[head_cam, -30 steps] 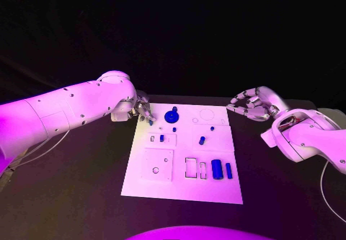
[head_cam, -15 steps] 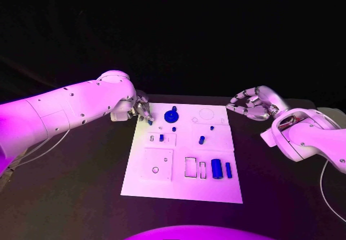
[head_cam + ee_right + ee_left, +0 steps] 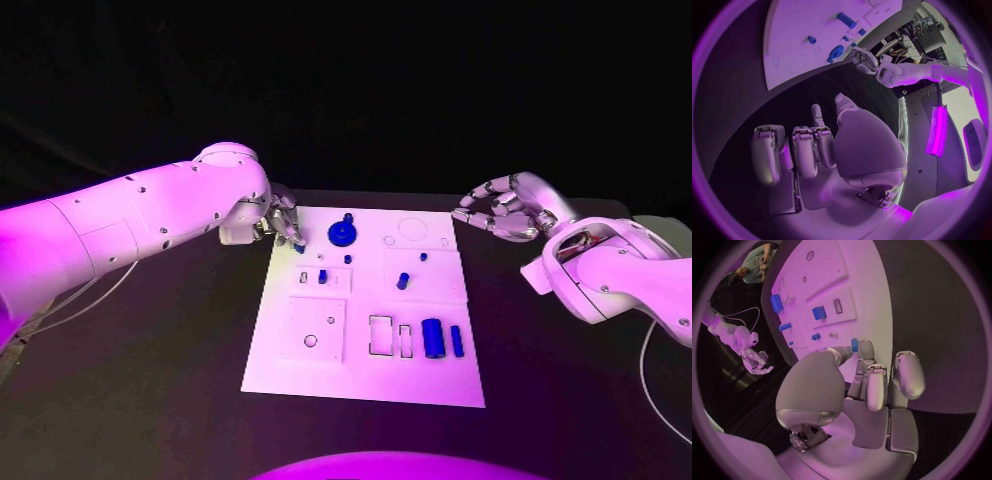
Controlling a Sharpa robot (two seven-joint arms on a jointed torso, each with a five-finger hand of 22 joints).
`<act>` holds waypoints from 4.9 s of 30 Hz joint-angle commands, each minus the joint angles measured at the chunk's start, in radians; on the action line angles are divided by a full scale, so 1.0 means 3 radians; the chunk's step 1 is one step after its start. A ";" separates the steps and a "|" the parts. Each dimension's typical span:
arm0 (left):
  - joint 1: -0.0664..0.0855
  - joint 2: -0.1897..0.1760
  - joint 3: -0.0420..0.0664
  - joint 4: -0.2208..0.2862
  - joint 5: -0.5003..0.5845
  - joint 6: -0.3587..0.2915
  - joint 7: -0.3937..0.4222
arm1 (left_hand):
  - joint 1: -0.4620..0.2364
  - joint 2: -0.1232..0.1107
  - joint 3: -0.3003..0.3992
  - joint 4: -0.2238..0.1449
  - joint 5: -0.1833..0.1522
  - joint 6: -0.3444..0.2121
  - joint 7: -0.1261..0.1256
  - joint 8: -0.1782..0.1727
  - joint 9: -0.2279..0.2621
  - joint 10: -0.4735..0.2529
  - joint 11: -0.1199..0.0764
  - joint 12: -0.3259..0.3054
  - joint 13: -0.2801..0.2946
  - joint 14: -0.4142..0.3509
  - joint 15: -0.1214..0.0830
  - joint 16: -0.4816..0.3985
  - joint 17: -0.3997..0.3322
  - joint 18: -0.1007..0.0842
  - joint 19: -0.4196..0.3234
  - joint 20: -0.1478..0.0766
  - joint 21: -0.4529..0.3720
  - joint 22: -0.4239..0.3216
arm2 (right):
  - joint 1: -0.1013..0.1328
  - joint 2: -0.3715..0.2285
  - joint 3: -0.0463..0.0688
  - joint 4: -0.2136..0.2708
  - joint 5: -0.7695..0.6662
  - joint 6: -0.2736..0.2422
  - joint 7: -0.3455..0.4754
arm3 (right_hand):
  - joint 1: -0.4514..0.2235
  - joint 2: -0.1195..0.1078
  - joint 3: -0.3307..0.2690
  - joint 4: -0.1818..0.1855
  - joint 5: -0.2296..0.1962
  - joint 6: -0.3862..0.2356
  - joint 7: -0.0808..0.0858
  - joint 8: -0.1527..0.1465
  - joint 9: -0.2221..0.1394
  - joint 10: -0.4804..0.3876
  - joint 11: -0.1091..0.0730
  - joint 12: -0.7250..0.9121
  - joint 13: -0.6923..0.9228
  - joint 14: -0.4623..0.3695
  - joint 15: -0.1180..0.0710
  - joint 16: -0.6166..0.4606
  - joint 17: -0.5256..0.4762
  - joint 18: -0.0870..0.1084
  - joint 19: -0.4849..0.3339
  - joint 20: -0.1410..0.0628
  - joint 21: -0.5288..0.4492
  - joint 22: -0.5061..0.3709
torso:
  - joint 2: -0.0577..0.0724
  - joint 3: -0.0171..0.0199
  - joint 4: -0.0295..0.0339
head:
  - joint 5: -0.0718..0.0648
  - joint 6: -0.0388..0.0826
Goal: Assemble the parts on the task board
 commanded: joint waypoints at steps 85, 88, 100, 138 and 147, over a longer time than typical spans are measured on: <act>-0.0214 -0.0688 0.0001 0.1113 -0.0114 -0.0360 0.0130 | -0.0404 -0.0399 0.1059 -0.0861 0.0838 0.0338 -0.0086 0.0114 0.0092 0.0625 -0.0097 0.0463 0.0663 0.0281 -0.0103 0.0001 0.0629 -0.0010 0.0161 -0.0088 0.0229 0.0310 | -0.0005 -0.0022 0.0000 0.0006 -0.0025 -0.0026 0.0063 | -0.0021 0.0011 -0.0022 -0.0001 0.0011 -0.0029 -0.0001 0.0020 0.0007 0.0098 -0.0020 -0.0017 0.0592 0.0281 -0.0017 -0.0019 0.0568 0.0058 0.0182 -0.0021 -0.0027 0.0673 | 0.0006 -0.0002 0.0002 | 0.0058 -0.0021; -0.0214 -0.0685 0.0001 0.1110 -0.0116 -0.0359 0.0124 | -0.0404 -0.0399 0.1059 -0.0861 0.0838 0.0338 -0.0086 0.0114 0.0092 0.0625 -0.0097 0.0463 0.0663 0.0281 -0.0103 0.0001 0.0629 -0.0010 0.0161 -0.0088 0.0229 0.0310 | -0.0005 -0.0021 0.0000 0.0006 -0.0025 -0.0026 0.0063 | -0.0021 0.0011 -0.0022 -0.0001 0.0011 -0.0029 -0.0001 0.0020 0.0007 0.0098 -0.0020 -0.0017 0.0592 0.0281 -0.0017 -0.0019 0.0568 0.0058 0.0182 -0.0021 -0.0027 0.0673 | 0.0003 -0.0002 0.0000 | 0.0059 -0.0023; -0.0214 -0.0657 -0.0003 0.1102 -0.0094 -0.0336 0.0096 | -0.0412 -0.0397 0.1058 -0.0856 0.0847 0.0342 -0.0086 0.0113 0.0093 0.0637 -0.0097 0.0475 0.0684 0.0280 -0.0103 0.0000 0.0626 -0.0010 0.0161 -0.0089 0.0230 0.0311 | -0.0005 -0.0024 0.0000 0.0010 -0.0025 -0.0028 0.0063 | -0.0021 0.0011 -0.0022 -0.0001 0.0011 -0.0029 -0.0001 0.0020 0.0007 0.0098 -0.0020 -0.0017 0.0592 0.0281 -0.0017 -0.0019 0.0568 0.0058 0.0182 -0.0021 -0.0027 0.0673 | 0.0004 -0.0001 0.0000 | 0.0064 -0.0028; -0.0223 -0.0531 -0.0019 0.0968 -0.0021 -0.0254 0.0056 | -0.0857 -0.0341 0.0357 -0.0419 0.0754 0.0317 -0.0137 0.0049 0.0125 0.0663 -0.0123 0.0421 0.0670 0.0282 -0.0119 0.0006 0.0634 -0.0013 0.0158 -0.0106 0.0212 0.0312 | -0.0005 -0.0038 0.0000 0.0023 -0.0024 -0.0040 0.0073 | -0.0031 0.0009 -0.0031 -0.0004 0.0012 -0.0034 -0.0002 0.0027 0.0010 0.0092 -0.0022 -0.0023 0.0585 0.0279 -0.0018 -0.0023 0.0558 0.0061 0.0178 -0.0022 -0.0038 0.0668 | 0.0001 -0.0003 0.0001 | 0.0048 -0.0050; -0.0223 -0.0551 -0.0019 0.0961 -0.0042 -0.0229 0.0048 | -0.0942 -0.0344 -0.0051 -0.0114 0.0760 0.0382 -0.0136 -0.0038 0.0069 0.0652 -0.0121 0.0426 0.0700 0.0282 -0.0119 0.0008 0.0636 -0.0013 0.0165 -0.0104 0.0208 0.0318 | -0.0005 -0.0042 0.0000 0.0022 -0.0024 -0.0051 0.0079 | -0.0034 0.0007 -0.0033 -0.0004 0.0011 -0.0039 -0.0001 0.0026 0.0009 0.0090 -0.0021 -0.0025 0.0583 0.0278 -0.0018 -0.0024 0.0555 0.0061 0.0177 -0.0022 -0.0040 0.0666 | 0.0003 -0.0002 0.0000 | 0.0051 -0.0044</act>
